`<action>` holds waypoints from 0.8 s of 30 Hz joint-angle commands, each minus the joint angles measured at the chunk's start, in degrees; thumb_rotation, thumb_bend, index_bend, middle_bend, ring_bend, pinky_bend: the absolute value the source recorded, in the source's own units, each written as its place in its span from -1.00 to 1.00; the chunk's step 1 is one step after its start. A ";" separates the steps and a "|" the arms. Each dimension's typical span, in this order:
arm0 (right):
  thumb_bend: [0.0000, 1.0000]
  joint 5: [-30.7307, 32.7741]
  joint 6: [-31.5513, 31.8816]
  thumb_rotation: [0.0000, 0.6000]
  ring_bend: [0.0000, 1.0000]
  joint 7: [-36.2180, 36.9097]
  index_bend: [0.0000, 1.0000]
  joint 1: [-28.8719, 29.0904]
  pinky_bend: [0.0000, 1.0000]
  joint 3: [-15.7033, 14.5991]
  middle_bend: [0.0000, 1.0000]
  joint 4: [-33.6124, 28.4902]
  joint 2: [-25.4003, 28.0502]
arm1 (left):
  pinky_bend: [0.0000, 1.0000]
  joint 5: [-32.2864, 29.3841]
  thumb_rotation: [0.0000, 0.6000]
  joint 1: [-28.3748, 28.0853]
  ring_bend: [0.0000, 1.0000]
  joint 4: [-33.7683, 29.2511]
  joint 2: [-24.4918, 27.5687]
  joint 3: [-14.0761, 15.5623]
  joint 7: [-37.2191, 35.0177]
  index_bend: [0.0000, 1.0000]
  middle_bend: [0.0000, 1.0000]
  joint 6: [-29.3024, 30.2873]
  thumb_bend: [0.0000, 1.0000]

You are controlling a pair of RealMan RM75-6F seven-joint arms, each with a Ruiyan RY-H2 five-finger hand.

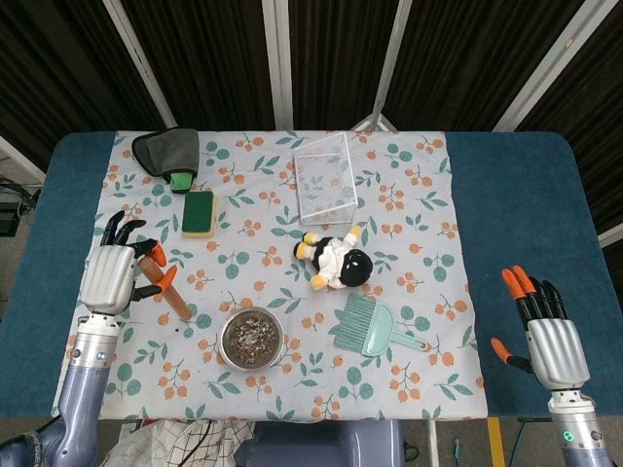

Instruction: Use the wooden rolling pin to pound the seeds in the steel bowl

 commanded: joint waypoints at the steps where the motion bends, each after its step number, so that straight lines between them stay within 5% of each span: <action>1: -0.46 0.00 0.03 1.00 -1.00 0.06 -1.00 -0.03 -1.00 -0.01 -1.00 0.00 0.00 | -0.91 0.06 1.00 0.11 -0.59 -0.35 0.08 -0.28 -0.61 0.26 0.48 0.41 0.78; 24: -0.46 0.01 -0.10 1.00 -1.00 0.05 -1.00 -0.01 -1.00 -0.02 -1.00 0.02 -0.02 | -0.90 3.80 1.00 -1.06 -0.59 -4.07 -0.31 -1.36 -3.12 0.26 0.49 1.82 0.78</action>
